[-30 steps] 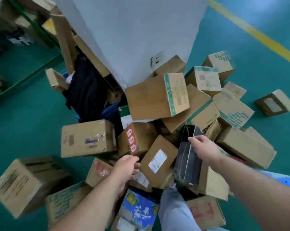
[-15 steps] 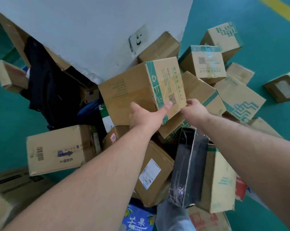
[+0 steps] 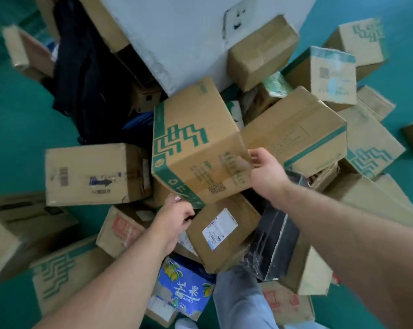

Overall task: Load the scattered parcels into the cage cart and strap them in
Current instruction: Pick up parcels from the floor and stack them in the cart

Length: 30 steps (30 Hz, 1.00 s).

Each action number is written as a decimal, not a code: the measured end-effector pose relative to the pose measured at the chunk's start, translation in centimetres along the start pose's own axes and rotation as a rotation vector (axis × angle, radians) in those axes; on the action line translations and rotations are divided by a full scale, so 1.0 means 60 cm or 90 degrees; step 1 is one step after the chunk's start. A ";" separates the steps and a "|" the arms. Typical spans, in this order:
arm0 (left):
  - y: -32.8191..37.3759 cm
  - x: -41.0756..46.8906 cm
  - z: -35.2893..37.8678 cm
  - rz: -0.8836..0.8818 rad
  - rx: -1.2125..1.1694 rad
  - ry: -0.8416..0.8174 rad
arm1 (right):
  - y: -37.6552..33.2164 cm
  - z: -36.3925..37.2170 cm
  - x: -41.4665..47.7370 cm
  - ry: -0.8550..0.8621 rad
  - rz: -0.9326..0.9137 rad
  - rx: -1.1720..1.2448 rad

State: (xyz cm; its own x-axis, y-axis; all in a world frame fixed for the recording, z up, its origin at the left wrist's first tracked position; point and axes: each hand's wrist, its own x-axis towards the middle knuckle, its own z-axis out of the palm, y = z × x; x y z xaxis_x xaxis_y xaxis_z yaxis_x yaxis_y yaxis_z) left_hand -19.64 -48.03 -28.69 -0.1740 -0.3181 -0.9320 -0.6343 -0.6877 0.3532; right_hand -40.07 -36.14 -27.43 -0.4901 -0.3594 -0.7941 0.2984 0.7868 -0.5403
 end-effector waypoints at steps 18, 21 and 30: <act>-0.430 -0.515 -0.249 -0.042 -0.549 0.164 | 0.082 0.198 -0.597 -0.310 -0.155 -0.331; -0.531 -0.590 -0.287 0.003 -0.551 0.140 | 0.142 0.241 -0.690 -0.314 -0.169 -0.292; -0.811 -0.779 -0.349 0.038 -0.560 0.158 | 0.258 0.353 -0.944 -0.390 -0.247 -0.412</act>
State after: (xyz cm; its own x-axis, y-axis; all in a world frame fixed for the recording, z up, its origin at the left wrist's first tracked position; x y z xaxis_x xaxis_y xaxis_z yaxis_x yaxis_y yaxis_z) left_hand 35.12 -13.34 -0.63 0.0430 -0.4304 -0.9016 0.1912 -0.8823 0.4302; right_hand 9.68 -14.23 3.29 0.1070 -0.7069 -0.6992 -0.3915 0.6165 -0.6831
